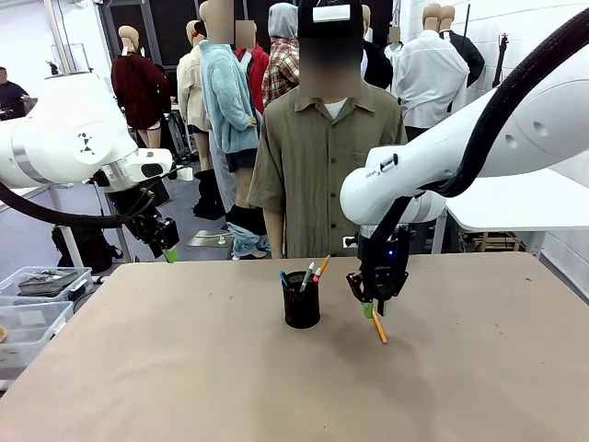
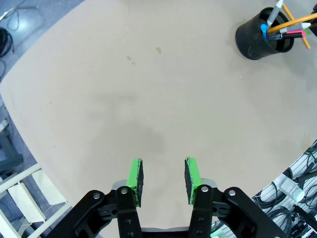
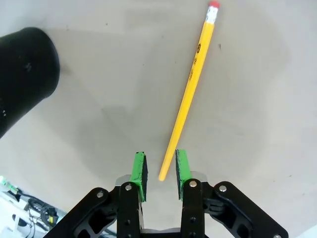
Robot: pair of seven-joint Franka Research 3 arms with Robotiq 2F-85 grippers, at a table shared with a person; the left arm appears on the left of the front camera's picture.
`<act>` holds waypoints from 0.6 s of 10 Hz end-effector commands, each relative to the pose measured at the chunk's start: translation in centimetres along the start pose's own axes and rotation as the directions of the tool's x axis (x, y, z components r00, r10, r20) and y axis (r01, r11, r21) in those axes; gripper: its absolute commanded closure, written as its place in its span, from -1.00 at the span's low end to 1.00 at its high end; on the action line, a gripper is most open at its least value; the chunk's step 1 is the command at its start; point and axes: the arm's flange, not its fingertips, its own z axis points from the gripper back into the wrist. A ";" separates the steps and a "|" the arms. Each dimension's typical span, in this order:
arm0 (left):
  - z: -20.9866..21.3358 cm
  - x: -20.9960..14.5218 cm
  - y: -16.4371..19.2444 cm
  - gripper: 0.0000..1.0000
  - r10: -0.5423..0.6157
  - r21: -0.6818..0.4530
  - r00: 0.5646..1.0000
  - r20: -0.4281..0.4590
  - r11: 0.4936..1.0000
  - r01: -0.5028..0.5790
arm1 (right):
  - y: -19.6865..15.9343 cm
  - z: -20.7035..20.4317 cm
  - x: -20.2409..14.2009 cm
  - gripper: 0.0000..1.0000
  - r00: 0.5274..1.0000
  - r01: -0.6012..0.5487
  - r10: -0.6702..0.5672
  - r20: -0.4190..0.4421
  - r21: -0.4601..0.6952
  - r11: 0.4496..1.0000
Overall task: Place the pens into the pen holder.
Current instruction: Pick up a writing instrument from the table and place it into the Pen holder.
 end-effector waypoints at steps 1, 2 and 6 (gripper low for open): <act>0.1 -0.1 0.1 0.07 -0.003 0.020 1.000 0.001 1.000 0.003 | -0.4 -0.5 1.3 0.34 0.999 0.048 -0.047 0.023 -0.061 0.997; 0.1 -0.1 0.1 0.07 -0.003 0.020 1.000 0.001 1.000 0.003 | -0.6 -0.8 1.6 0.34 0.999 0.045 -0.044 0.015 -0.051 0.998; 0.1 -0.1 0.1 0.07 -0.003 0.020 1.000 0.001 1.000 0.003 | -0.6 -1.6 2.5 0.34 0.997 0.068 -0.063 0.051 -0.097 0.993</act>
